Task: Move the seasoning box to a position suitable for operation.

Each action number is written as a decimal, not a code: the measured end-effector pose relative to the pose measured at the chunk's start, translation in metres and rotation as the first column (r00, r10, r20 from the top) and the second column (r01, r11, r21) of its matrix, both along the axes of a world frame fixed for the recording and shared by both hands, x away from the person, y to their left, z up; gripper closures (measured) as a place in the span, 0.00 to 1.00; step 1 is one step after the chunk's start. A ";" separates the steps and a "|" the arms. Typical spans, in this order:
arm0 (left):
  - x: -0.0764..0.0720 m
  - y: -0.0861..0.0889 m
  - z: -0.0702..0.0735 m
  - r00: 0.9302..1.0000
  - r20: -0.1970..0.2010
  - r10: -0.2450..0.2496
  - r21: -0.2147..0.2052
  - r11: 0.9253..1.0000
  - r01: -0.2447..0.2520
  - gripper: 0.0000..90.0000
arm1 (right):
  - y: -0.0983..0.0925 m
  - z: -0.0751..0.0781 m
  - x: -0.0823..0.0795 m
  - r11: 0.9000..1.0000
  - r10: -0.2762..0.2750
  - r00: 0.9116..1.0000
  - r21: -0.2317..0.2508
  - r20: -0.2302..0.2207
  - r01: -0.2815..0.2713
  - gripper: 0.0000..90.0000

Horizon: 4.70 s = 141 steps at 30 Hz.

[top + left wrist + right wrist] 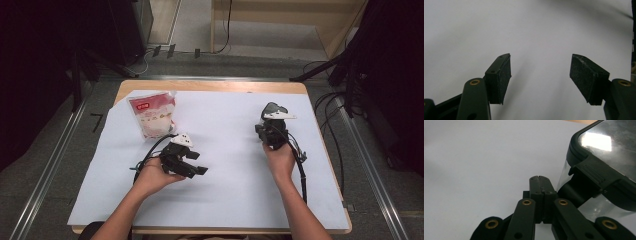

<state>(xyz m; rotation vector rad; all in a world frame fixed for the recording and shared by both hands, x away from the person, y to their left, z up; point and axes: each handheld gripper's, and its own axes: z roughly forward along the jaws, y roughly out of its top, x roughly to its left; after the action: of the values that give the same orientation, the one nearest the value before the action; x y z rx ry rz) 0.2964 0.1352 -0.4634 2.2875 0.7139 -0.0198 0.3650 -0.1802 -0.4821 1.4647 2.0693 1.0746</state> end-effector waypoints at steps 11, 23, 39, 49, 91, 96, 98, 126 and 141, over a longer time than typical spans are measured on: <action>0.000 0.000 0.000 1.000 -0.004 0.004 0.004 1.000 -0.004 0.38 | -0.011 0.001 -0.005 1.000 -0.002 1.000 -0.010 -0.002 0.002 1.00; 0.001 -0.003 0.000 1.000 -0.001 -0.003 0.004 1.000 0.003 0.38 | -0.038 0.000 -0.019 1.000 -0.020 1.000 -0.023 0.005 0.020 1.00; 0.003 -0.009 -0.001 1.000 0.001 -0.019 0.010 1.000 0.019 0.38 | -0.090 -0.004 -0.031 0.998 -0.065 0.998 -0.004 0.001 0.065 1.00; 0.003 -0.009 -0.001 1.000 -0.003 -0.018 0.001 1.000 0.018 0.38 | -0.109 -0.008 -0.023 0.995 -0.100 0.995 -0.019 -0.002 0.100 1.00; 0.001 -0.007 0.001 1.000 -0.015 -0.015 -0.011 1.000 0.015 0.38 | -0.040 -0.030 -0.018 0.881 -0.472 0.875 0.071 0.109 0.467 0.17; 0.001 -0.006 0.001 1.000 -0.012 -0.012 -0.019 1.000 0.012 0.38 | -0.037 -0.034 -0.013 0.858 -0.513 0.847 0.101 0.142 0.503 0.14; 0.001 -0.006 0.001 1.000 -0.016 -0.011 -0.021 1.000 0.010 0.38 | -0.036 -0.035 -0.011 0.851 -0.525 0.837 0.105 0.154 0.514 0.13; 0.001 -0.004 0.001 1.000 -0.025 -0.012 -0.008 1.000 0.012 0.38 | -0.035 -0.037 0.009 0.824 -0.565 0.803 0.076 0.190 0.562 0.13; 0.001 -0.005 0.000 1.000 -0.027 -0.011 -0.021 1.000 0.010 0.38 | -0.043 -0.035 -0.003 0.869 -0.489 0.845 0.033 0.216 0.494 0.17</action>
<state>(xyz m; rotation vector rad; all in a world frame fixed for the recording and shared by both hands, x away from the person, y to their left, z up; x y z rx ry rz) 0.2978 0.1303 -0.4635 2.2752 0.7122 -0.0629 0.3620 -0.2229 -0.5172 1.6574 1.4321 0.9403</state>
